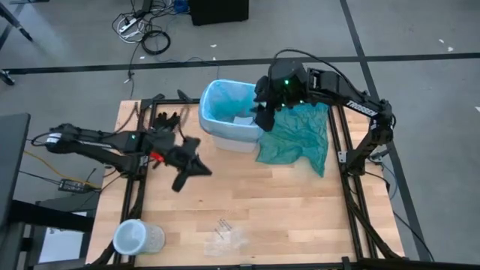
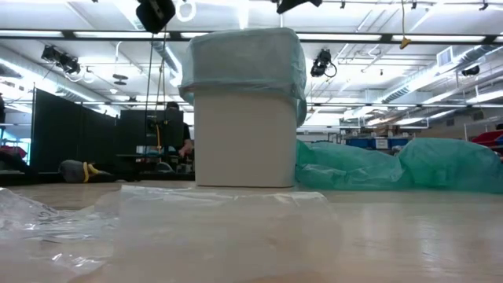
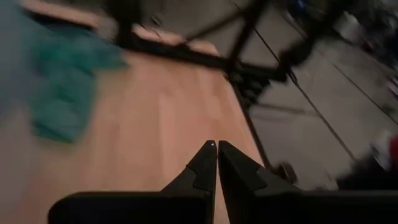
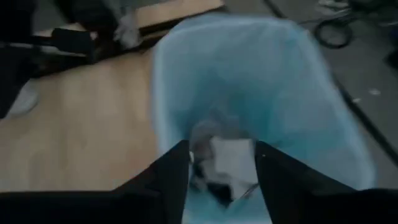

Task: Place trash/remove bag and relplace
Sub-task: Put the transparent plastic into the trash bin

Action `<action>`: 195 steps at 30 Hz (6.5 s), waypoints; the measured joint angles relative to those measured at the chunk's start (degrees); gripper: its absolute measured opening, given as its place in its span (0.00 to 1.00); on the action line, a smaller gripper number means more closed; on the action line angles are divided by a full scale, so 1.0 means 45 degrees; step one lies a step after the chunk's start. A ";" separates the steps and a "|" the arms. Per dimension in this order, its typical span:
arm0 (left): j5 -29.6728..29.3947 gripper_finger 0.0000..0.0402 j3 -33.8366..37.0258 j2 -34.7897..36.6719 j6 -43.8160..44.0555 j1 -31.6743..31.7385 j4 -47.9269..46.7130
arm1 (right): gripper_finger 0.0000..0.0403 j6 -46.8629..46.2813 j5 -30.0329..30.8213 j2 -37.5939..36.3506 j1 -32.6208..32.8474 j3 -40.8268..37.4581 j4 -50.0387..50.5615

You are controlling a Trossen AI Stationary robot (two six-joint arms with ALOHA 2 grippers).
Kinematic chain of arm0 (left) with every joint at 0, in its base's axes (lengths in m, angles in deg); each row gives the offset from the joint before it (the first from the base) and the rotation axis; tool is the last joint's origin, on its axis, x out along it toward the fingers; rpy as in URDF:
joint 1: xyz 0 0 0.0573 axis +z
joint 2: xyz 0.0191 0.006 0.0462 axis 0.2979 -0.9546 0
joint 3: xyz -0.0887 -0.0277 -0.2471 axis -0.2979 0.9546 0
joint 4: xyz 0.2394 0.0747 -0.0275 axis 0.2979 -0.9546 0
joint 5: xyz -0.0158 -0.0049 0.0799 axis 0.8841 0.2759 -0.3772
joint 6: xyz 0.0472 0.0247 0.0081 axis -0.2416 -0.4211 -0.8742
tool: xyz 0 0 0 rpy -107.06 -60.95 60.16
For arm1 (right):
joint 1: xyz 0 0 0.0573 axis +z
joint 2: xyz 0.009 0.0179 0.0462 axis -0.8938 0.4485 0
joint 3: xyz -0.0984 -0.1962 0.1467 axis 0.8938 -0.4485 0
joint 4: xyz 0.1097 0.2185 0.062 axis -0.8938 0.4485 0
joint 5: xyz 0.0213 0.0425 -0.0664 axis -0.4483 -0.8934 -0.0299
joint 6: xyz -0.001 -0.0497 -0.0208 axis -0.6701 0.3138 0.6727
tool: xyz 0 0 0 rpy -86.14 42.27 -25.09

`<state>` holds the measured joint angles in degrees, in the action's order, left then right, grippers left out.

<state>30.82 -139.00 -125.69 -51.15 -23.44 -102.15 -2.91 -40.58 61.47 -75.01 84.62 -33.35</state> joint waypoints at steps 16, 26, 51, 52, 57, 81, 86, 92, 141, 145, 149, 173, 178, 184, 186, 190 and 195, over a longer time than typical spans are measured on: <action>-0.2030 0.07 -0.1899 -0.3783 -0.2347 -0.3508 -0.3447 | 0.47 -0.1920 -0.1528 -0.0774 0.2080 0.0000 0.5223; 0.0286 0.07 -0.1701 -0.5484 -0.1790 -0.4261 -0.3753 | 0.47 -0.3987 -0.1352 -0.1156 0.4198 -0.0517 0.7532; -0.1652 0.06 0.4114 -0.5691 1.1201 -0.4627 0.3533 | 0.46 -1.3303 0.2115 -0.3705 1.0323 -0.8756 0.4720; -0.1656 0.07 0.4288 -0.5696 1.1446 -0.4695 0.4121 | 0.45 -1.3431 0.2144 -0.3704 1.0374 -0.9002 0.4385; -0.2238 0.09 0.4493 -0.5687 1.2351 -0.5401 0.6799 | 0.44 -1.4418 0.2246 -0.3709 1.0719 -0.9983 0.2858; -0.3134 0.32 0.3232 -0.7562 1.3400 -0.6131 0.6738 | 0.41 -1.6048 0.3154 -0.3695 1.1677 -1.2609 -0.0330; -0.2696 0.31 0.2381 -0.8916 1.3402 -0.6192 0.6646 | 0.41 -1.6047 0.3164 -0.3695 1.1673 -1.2619 -0.0390; -0.2539 0.31 0.2176 -0.9377 1.3570 -0.6259 0.6157 | 0.41 -1.6059 0.3316 -0.3695 1.1672 -1.2619 -0.0557; -0.3345 0.25 -0.0986 -1.0298 0.7652 -0.6343 0.0863 | 0.41 -1.6333 0.3703 -0.3690 1.1760 -1.2614 -0.1070; -0.3326 0.24 -0.1015 -1.0603 0.7326 -0.6347 0.1291 | 0.41 -1.6311 0.3682 -0.3690 1.1757 -1.2614 -0.1039; -0.3334 0.13 -0.1033 -1.0742 0.7274 -0.6343 0.1036 | 0.40 -1.6309 0.3698 -0.3690 1.1750 -1.2614 -0.1031; -0.6936 0.00 -0.2851 -0.7850 0.4288 -0.4761 -0.5256 | 0.20 -1.6469 0.4270 -0.3690 1.1750 -1.2614 -0.1175; -0.7471 0.00 -0.3252 -0.6138 0.4077 -0.4140 -0.5467 | 0.20 -1.6469 0.4779 -0.3690 1.1750 -1.2614 -0.1216; -0.9596 0.00 -0.5461 -0.5097 0.1544 -0.3089 -0.5890 | 0.20 -1.6465 0.5503 -0.3690 1.1748 -1.2614 -0.1267; -1.0201 0.00 -0.6468 -0.5098 0.0287 -0.2595 -0.6200 | 0.20 -1.6465 0.5737 -0.3690 1.1736 -1.2614 -0.1302; -1.1361 0.00 -0.7899 -0.5094 -0.2213 -0.1384 -0.6089 | 0.20 -1.6465 0.6154 -0.3690 1.1736 -1.2614 -0.1362; -1.1585 0.00 -0.8928 -0.5111 -0.4367 0.0642 -0.6002 | 0.20 -1.6462 0.6435 -0.3690 1.1736 -1.2614 -0.1471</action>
<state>-21.31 -179.18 -148.69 -70.80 -20.56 -129.16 -76.99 -11.62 44.87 -22.20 27.85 -39.97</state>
